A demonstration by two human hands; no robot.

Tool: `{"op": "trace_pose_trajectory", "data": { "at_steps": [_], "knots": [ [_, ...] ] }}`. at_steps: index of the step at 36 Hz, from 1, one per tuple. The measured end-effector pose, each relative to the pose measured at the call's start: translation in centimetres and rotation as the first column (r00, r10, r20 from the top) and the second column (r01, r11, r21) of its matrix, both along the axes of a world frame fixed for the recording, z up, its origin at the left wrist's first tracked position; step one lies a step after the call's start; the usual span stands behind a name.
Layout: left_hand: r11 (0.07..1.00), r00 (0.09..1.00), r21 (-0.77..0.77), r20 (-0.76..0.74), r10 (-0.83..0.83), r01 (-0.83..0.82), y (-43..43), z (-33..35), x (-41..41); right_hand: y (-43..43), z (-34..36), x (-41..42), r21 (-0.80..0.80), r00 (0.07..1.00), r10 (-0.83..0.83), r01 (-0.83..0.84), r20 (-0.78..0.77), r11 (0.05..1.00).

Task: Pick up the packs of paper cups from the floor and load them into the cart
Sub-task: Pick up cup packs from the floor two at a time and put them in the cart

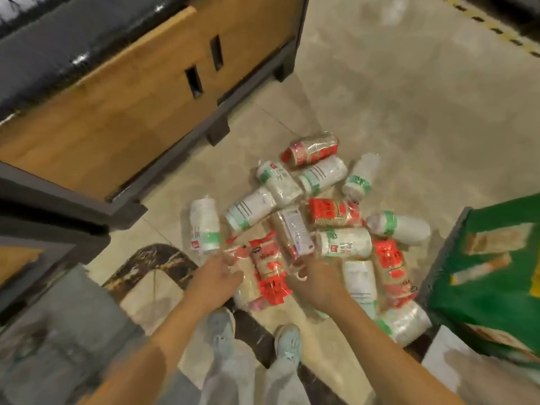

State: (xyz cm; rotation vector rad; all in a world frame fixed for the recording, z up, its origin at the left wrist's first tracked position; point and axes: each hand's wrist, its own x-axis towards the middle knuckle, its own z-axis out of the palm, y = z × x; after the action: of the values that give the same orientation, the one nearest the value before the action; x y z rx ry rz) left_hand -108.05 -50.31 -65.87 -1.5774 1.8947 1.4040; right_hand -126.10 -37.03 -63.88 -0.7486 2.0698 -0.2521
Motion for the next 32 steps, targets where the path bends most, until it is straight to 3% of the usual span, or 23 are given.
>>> {"op": "trace_pose_trajectory", "data": {
  "at_steps": [4, 8, 12, 15, 19, 24, 29, 32],
  "knots": [
    [0.997, 0.998, 0.043, -0.003, 0.058, -0.058, -1.1, -11.1, -0.5, -1.8, -11.3, -0.9, 0.031, 0.988, -0.107, 0.105, 0.107, 0.994],
    [0.971, 0.970, 0.021, 0.038, 0.238, -0.239, -1.3, -22.6, -0.2, -3.5, -22.8, -1.1, 0.061, 0.951, -0.242, 0.234, 0.191, 0.970],
    [0.920, 0.909, 0.023, 0.166, 0.383, -0.392, -1.4, -32.7, 0.6, -4.9, -32.8, -0.6, 0.037, 0.948, -0.283, 0.281, 0.148, 0.959],
    [0.883, 0.881, 0.055, 0.116, 0.459, -0.467, -1.4, -38.0, 0.3, -5.6, -38.4, 0.4, 0.008, 0.966, -0.232, 0.233, 0.118, 0.973],
    [0.889, 0.888, -0.042, 0.031, 0.458, -0.456, 0.7, -41.2, -1.6, -5.2, -42.6, 1.4, -0.027, 0.986, -0.167, 0.167, 0.017, 0.986],
    [0.871, 0.877, -0.116, -0.009, 0.480, -0.478, 1.7, -41.9, -1.7, -4.7, -42.9, 1.3, -0.066, 0.985, -0.160, 0.157, -0.058, 0.985],
    [0.912, 0.916, -0.092, -0.036, 0.399, -0.401, 1.4, -37.9, -0.1, -4.5, -38.9, 1.1, -0.137, 0.967, -0.255, 0.255, 0.018, 0.957],
    [0.892, 0.898, -0.105, -0.053, 0.437, -0.440, 1.5, -33.5, 0.4, -4.5, -34.4, 1.2, -0.197, 0.968, -0.249, 0.252, 0.043, 0.947]
  ]
}}
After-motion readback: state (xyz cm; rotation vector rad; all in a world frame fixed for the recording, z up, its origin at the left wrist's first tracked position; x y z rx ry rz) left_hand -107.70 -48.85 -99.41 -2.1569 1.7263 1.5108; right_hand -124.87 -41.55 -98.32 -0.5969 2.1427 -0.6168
